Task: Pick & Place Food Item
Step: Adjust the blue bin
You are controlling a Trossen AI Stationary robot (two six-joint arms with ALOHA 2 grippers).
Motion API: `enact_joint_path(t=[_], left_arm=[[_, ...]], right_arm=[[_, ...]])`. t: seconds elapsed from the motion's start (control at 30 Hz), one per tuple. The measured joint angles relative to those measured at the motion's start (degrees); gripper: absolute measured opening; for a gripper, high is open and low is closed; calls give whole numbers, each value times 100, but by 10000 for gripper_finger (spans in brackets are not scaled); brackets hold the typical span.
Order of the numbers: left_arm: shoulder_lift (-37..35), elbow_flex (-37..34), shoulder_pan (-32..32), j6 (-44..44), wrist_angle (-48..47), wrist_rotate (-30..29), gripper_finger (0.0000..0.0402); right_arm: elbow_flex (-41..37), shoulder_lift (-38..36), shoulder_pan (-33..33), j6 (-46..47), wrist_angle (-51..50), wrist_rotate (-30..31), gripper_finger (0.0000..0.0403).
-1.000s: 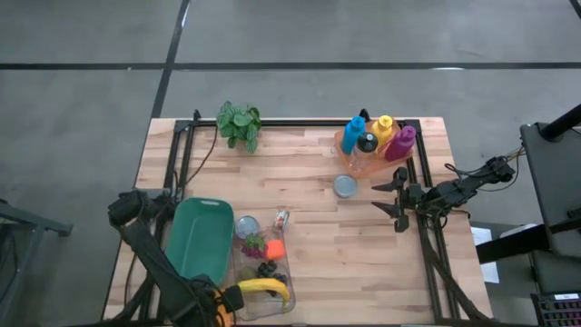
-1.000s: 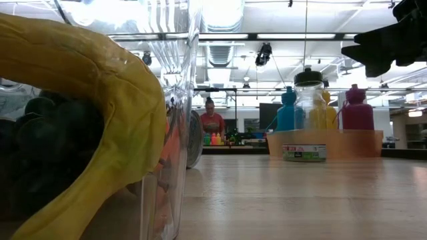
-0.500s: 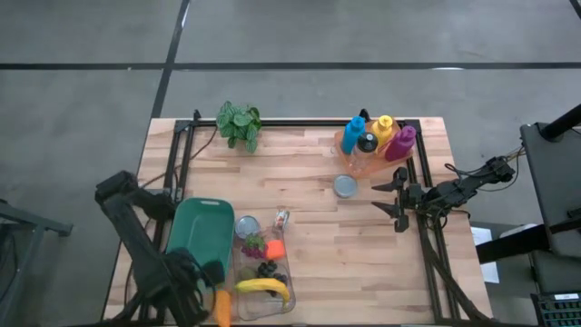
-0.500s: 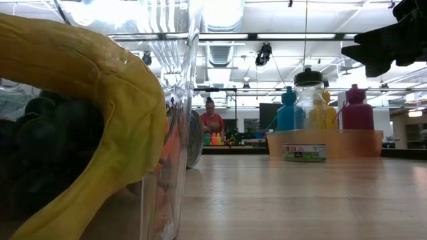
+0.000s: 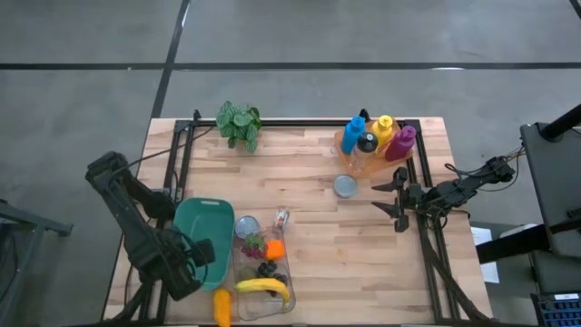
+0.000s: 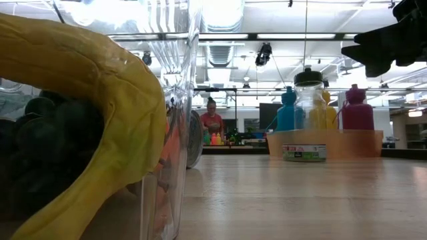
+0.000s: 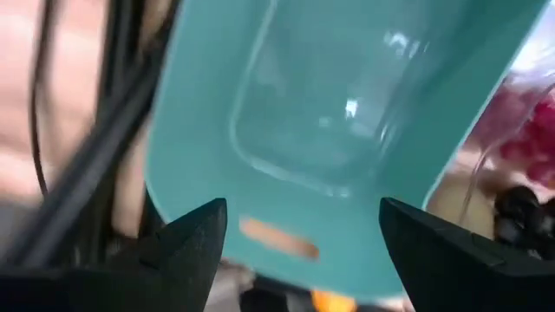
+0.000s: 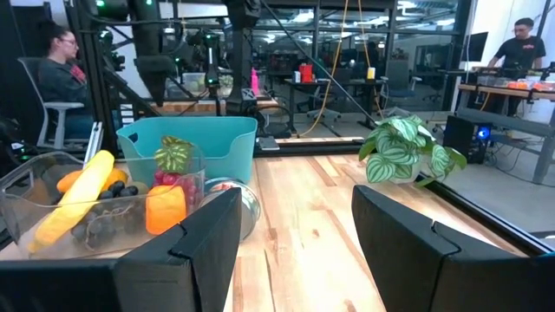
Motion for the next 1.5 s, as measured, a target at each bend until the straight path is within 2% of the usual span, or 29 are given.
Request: enact_joint_path(t=[0.13, 0.23, 0.53, 0.73, 0.9, 1.17, 1.5], left_arm=[[-63, -208, 2, -428, 1099, 624, 306], [-34, -153, -33, -865, 1570, 877, 306], [376, -186, -70, -2025, 1738, 1497, 306], [836, -178, -59, -2040, 1680, 1549, 305], [1108, -191, -60, -2041, 946, 1494, 305], [1245, -204, 50, -2043, 362, 1131, 306], [1161, -946, 190, -1784, 194, 539, 306]], right_arm=[[0, 0, 0, 0, 0, 0, 217], [0, -1, 1, 0, 1, 0, 217], [0, -2, 0, 0, 2, 0, 217], [0, 0, 0, 0, 0, 0, 217], [0, 0, 0, 0, 0, 0, 217], [0, 0, 1, 0, 0, 0, 217], [0, -1, 1, 0, 0, 0, 217]])
